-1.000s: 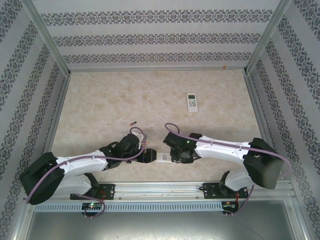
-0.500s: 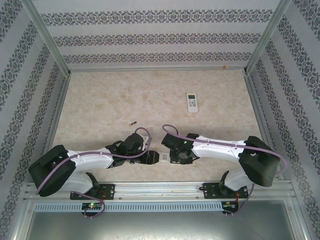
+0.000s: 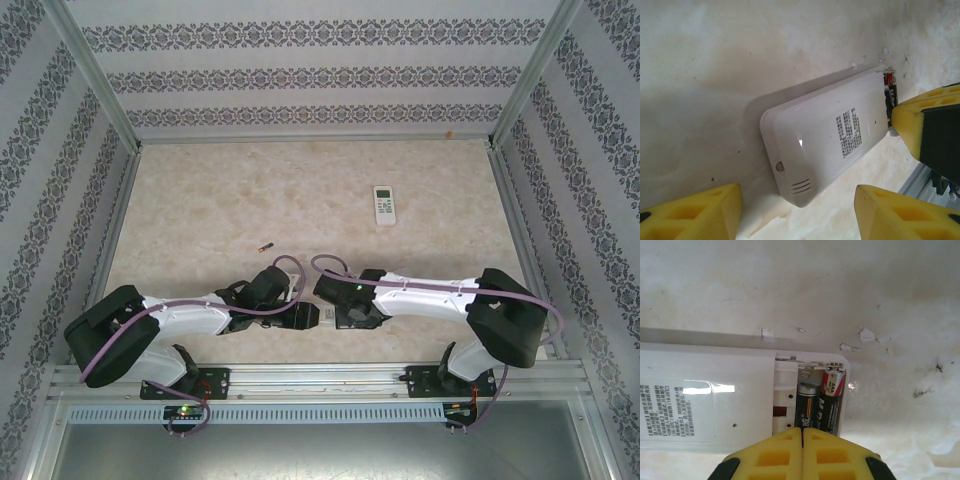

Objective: Load the batteries into the remote control

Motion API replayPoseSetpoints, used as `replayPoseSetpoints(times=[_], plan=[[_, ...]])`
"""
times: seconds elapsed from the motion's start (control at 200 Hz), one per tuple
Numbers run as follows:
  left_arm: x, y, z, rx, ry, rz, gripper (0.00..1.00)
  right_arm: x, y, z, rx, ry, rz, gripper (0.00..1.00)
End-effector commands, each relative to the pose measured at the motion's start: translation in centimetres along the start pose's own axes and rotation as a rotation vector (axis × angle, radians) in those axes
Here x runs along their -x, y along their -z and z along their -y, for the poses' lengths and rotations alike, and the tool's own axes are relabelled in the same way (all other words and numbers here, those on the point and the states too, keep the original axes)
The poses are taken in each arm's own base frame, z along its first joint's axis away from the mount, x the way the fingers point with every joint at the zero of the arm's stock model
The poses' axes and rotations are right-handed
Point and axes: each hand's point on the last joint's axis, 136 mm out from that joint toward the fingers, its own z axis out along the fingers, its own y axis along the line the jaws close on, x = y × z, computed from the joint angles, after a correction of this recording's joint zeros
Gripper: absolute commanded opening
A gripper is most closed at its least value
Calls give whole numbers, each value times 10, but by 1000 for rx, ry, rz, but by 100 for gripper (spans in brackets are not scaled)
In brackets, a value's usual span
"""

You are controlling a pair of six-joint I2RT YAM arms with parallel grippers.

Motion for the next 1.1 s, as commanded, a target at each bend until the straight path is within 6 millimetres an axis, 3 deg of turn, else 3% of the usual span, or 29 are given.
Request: replayPoseSetpoints(times=[0.0,0.12,0.255,0.475,0.709,1.099], plan=[[2,-7,11,-36,-29,9,62,21,-34,26,-149,43,129,2],[3,-7,10,-33,-33,13,62,29,-33,23,-135,44,171,1],[5,-5,11,-30,-40,20,62,26,-11,5,-27,33,150,4],[7,-8,16,-47,-46,14,62,24,14,6,77,-32,173,14],[7,-7,16,-42,-49,15,62,17,2,13,43,-27,147,15],[10,-8,16,-38,-50,22,62,4,-17,14,13,-6,74,7]])
